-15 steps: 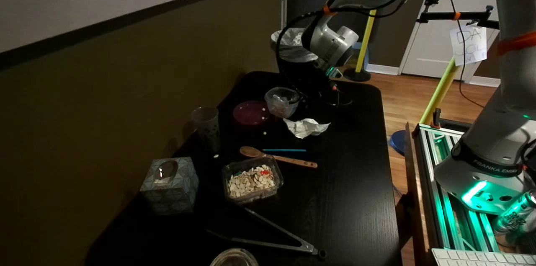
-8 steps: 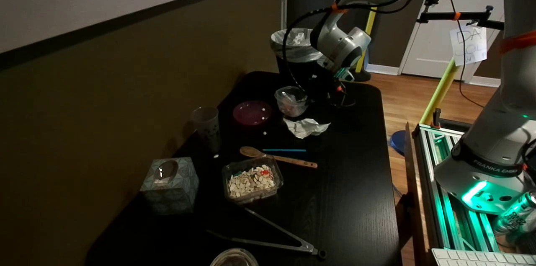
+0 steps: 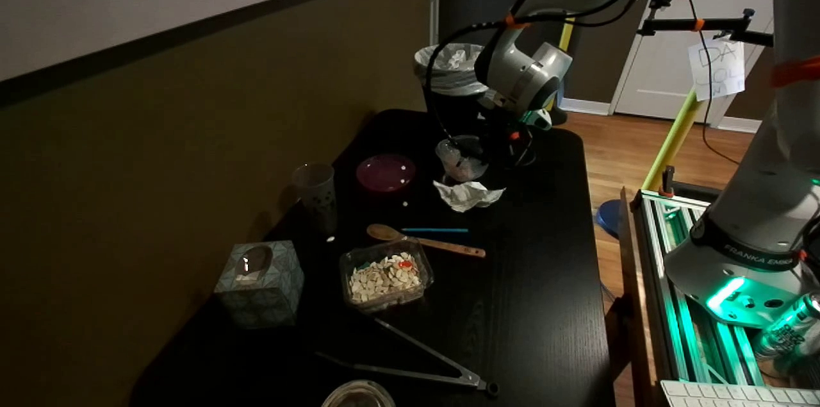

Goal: Remove the lunchbox from he maroon lid and put it on the table

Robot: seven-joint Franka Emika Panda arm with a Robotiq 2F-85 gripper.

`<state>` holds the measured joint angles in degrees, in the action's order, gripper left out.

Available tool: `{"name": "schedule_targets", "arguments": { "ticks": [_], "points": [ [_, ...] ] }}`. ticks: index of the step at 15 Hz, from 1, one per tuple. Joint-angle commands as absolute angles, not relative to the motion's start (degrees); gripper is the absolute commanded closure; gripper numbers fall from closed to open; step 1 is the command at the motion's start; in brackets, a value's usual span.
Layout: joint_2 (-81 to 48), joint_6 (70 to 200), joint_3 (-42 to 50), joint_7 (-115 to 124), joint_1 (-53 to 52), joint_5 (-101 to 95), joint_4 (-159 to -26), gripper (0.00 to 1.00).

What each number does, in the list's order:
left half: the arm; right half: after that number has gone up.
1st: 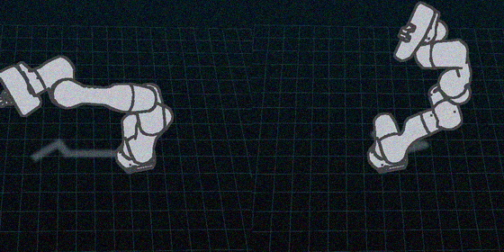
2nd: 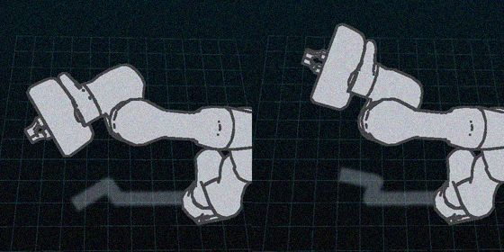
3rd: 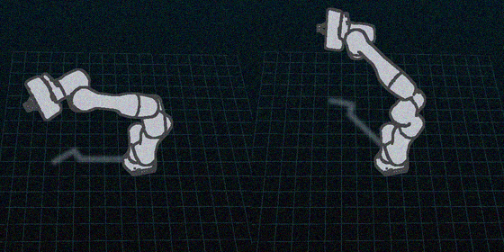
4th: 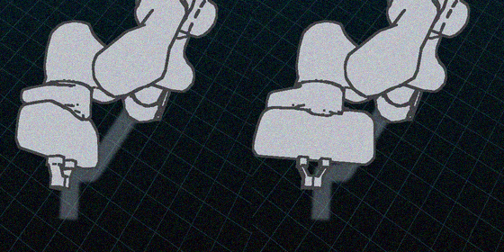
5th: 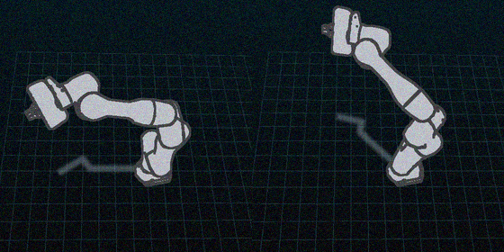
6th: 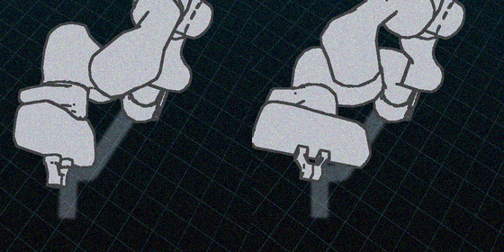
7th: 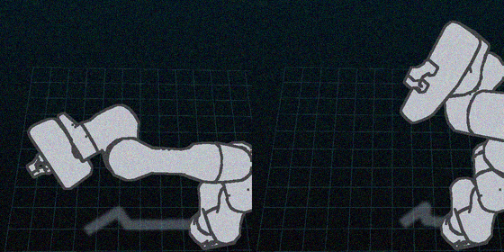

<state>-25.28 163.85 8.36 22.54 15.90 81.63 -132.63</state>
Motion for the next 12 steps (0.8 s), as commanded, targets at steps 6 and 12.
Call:
{"name": "schedule_targets", "arguments": {
  "ticks": [6, 12],
  "points": [
    [-19.5, 165.6, 10.2, 23.0, 7.3, 66.0, -135.1, 0.18],
    [-20.1, 163.6, 9.9, 27.5, 4.5, 51.7, -133.7, 0.0]
  ]
}}
